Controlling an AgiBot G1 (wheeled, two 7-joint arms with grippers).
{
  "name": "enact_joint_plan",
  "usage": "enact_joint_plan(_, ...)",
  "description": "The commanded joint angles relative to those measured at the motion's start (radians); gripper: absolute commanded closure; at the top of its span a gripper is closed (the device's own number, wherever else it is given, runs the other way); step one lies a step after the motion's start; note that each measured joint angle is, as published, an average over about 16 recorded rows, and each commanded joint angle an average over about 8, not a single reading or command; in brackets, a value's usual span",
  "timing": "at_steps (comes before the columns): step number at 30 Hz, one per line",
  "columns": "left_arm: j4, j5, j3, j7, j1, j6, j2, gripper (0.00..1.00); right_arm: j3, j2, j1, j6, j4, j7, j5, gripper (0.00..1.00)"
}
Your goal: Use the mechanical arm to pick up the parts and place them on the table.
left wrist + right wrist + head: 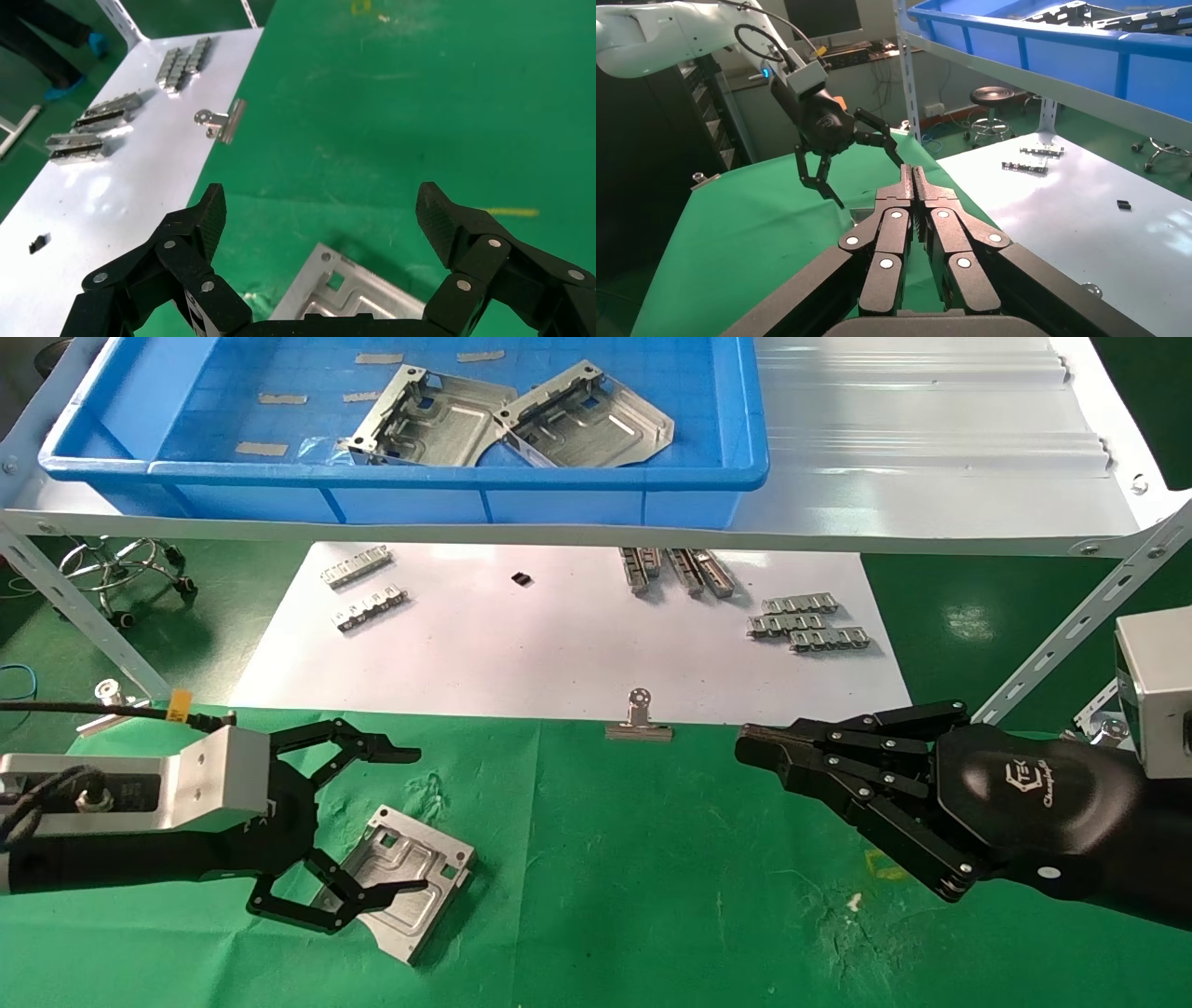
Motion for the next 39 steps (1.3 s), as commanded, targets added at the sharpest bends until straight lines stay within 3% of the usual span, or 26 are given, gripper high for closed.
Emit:
enact_joint_plan(1,-0.011,-0.011,-0.013,-0.013,0.011,0.002,-0.002,0.00,0.000,0.000,0.000,0.000,0.000,0.000,0.000,0.00)
enact_joint_plan(39,-0.235,-0.271,-0.266,-0.281,0.225,0.086,-0.054,0.00,0.000,0.000,0.000,0.000,0.000,0.000,0.000,0.00)
